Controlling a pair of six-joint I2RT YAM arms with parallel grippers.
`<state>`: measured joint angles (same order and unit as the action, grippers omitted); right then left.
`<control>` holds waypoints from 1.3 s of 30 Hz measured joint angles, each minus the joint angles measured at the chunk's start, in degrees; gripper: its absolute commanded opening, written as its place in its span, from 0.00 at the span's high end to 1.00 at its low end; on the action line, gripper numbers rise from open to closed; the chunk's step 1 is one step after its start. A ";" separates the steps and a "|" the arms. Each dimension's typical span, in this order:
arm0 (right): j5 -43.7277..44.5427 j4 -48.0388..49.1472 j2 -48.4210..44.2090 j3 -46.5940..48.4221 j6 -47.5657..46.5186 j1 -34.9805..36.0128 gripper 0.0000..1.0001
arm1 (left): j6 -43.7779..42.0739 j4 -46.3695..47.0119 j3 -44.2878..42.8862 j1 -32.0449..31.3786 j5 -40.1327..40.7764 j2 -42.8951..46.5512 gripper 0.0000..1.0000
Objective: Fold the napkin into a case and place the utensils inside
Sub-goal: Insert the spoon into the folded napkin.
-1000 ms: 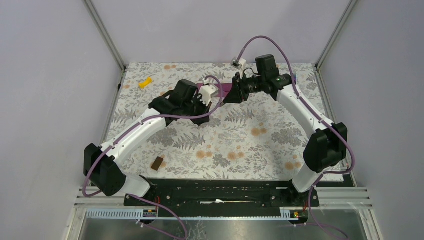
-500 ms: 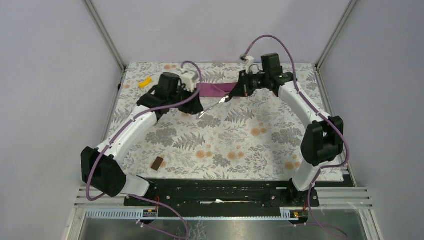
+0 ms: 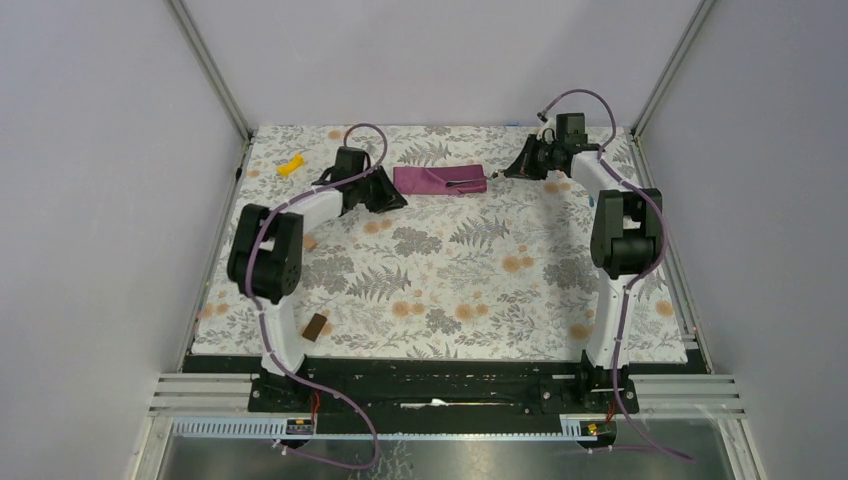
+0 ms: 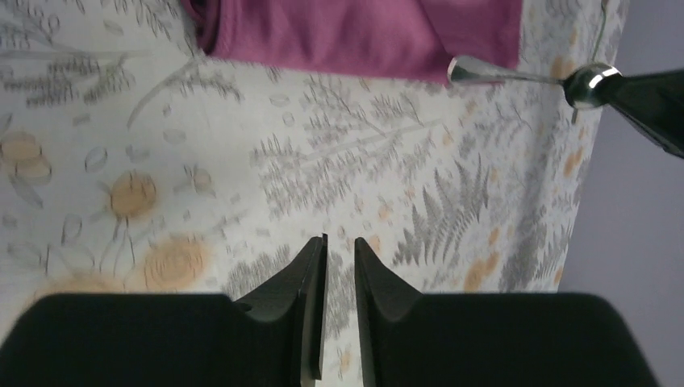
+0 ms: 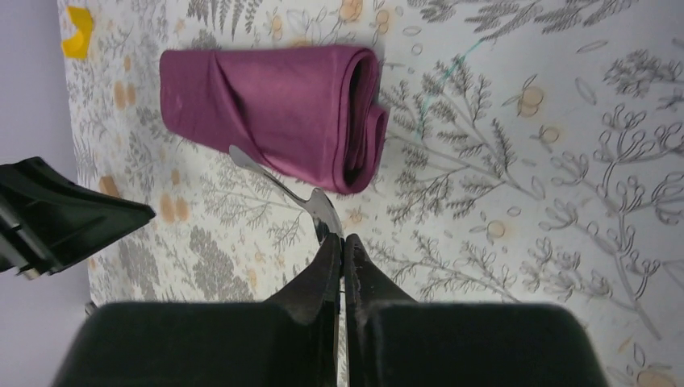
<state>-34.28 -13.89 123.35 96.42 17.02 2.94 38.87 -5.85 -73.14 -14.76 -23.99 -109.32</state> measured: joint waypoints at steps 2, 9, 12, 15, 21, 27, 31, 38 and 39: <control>0.87 -0.13 2.34 2.62 0.87 0.00 1.00 | 1.64 1.33 -2.82 0.22 0.50 -4.74 0.81; 2.14 -0.98 8.24 12.81 1.57 -0.07 1.00 | 3.48 5.29 -12.50 1.18 2.40 -13.97 0.80; 1.81 -0.90 10.60 16.13 1.70 -0.11 1.00 | 3.80 5.97 -15.98 1.44 2.93 -15.89 0.80; 1.38 -0.98 12.28 17.57 1.70 -0.11 1.00 | 4.28 6.23 -18.91 1.64 3.13 -17.81 0.80; -0.44 -1.49 14.75 18.71 1.79 -0.09 1.00 | 4.74 6.27 -19.87 1.88 4.31 -20.20 0.79; -1.27 -2.14 15.30 18.95 1.70 0.13 1.00 | 4.79 5.97 -19.89 2.47 4.98 -21.03 0.79; -1.42 -2.14 16.44 20.22 1.75 0.61 1.00 | 4.72 5.95 -19.87 2.78 4.98 -21.07 0.79; -1.44 -2.19 19.04 22.40 2.34 2.21 1.00 | 4.50 5.99 -19.87 2.84 4.98 -22.12 0.79; -1.44 -2.16 19.34 22.69 2.45 2.45 1.00 | 4.50 5.99 -19.87 2.84 4.96 -22.25 0.79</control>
<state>-35.73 -16.05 142.69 119.11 19.46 5.39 43.38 0.14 -93.01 -11.92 -19.03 -131.57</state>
